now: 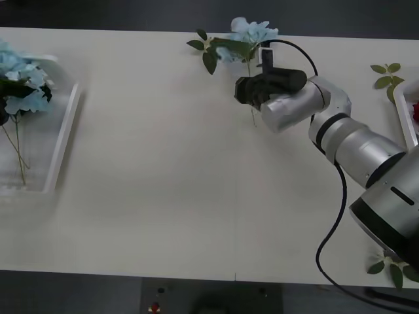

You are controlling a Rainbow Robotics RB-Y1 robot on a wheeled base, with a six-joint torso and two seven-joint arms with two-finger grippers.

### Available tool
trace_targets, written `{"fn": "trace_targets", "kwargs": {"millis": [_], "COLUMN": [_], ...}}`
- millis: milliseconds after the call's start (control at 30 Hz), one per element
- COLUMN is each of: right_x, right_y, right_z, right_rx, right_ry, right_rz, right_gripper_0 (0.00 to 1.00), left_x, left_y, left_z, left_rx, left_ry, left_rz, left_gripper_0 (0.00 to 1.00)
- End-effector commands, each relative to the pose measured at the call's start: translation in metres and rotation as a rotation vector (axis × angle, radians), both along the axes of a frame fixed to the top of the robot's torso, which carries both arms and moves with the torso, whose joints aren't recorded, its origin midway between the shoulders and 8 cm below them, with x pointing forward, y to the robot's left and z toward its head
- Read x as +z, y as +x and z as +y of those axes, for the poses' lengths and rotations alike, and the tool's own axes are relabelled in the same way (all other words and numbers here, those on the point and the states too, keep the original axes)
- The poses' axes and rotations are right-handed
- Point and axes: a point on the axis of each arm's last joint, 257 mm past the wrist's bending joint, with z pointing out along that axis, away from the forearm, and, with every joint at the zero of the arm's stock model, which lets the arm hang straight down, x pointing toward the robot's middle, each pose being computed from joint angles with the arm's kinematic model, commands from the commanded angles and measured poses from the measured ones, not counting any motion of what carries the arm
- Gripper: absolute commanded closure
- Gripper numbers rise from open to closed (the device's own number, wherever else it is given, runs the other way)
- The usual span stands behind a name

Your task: Put the red flowers into the right box and the blue flowers into the left box

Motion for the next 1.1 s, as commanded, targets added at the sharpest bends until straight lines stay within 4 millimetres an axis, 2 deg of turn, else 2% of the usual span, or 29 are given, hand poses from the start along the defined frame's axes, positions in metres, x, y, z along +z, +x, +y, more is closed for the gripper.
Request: {"fn": "trace_targets", "kwargs": {"millis": [33, 133, 200, 333, 467, 533, 600, 633, 767, 867, 1000, 1100], "right_x": [0.108, 0.163, 0.183, 0.236, 0.267, 0.280, 0.286, 0.289, 0.287, 0.280, 0.270, 0.264], "right_y": [0.022, 0.016, 0.009, -0.026, -0.064, -0.090, -0.107, -0.121, -0.152, -0.164, -0.168, -0.164], "right_z": [0.011, 0.007, 0.004, -0.009, -0.020, -0.028, -0.031, -0.037, -0.044, -0.043, -0.041, -0.038], "right_rx": [0.012, 0.017, 0.024, 0.063, 0.116, 0.154, 0.182, 0.220, 0.366, 0.491, 0.644, 0.743], "right_ry": [0.076, 0.143, 0.167, 0.207, 0.224, 0.208, 0.194, 0.155, 0.045, 0.000, -0.048, -0.063], "right_rz": [-0.063, -0.009, 0.021, 0.125, 0.209, 0.257, 0.286, 0.305, 0.331, 0.307, 0.209, 0.080], "right_gripper_0": [1.00, 1.00, 1.00, 1.00, 1.00, 1.00, 1.00, 1.00, 1.00, 1.00, 1.00, 1.00], "left_x": [0.022, 0.020, 0.018, 0.010, 0.011, 0.015, 0.019, 0.023, 0.039, 0.056, 0.077, 0.092], "left_y": [0.004, 0.003, 0.002, -0.007, -0.020, -0.033, -0.043, -0.053, -0.080, -0.100, -0.127, -0.147], "left_z": [0.009, 0.009, 0.008, 0.008, 0.010, 0.009, 0.009, 0.008, 0.006, 0.009, 0.008, -0.005], "left_rx": [0.019, 0.015, 0.011, -0.018, -0.061, -0.097, -0.117, -0.139, -0.180, -0.187, -0.188, -0.222], "left_ry": [-0.003, 0.007, 0.007, -0.021, 0.003, 0.020, 0.030, 0.042, 0.082, 0.141, 0.238, 0.273], "left_rz": [-0.040, -0.030, -0.019, 0.056, 0.147, 0.218, 0.262, 0.310, 0.404, 0.463, 0.542, 0.582], "left_gripper_0": [0.03, 0.04, 0.04, 0.03, 0.03, 0.04, 0.04, 0.04, 0.04, 0.03, 0.04, 0.04]}}
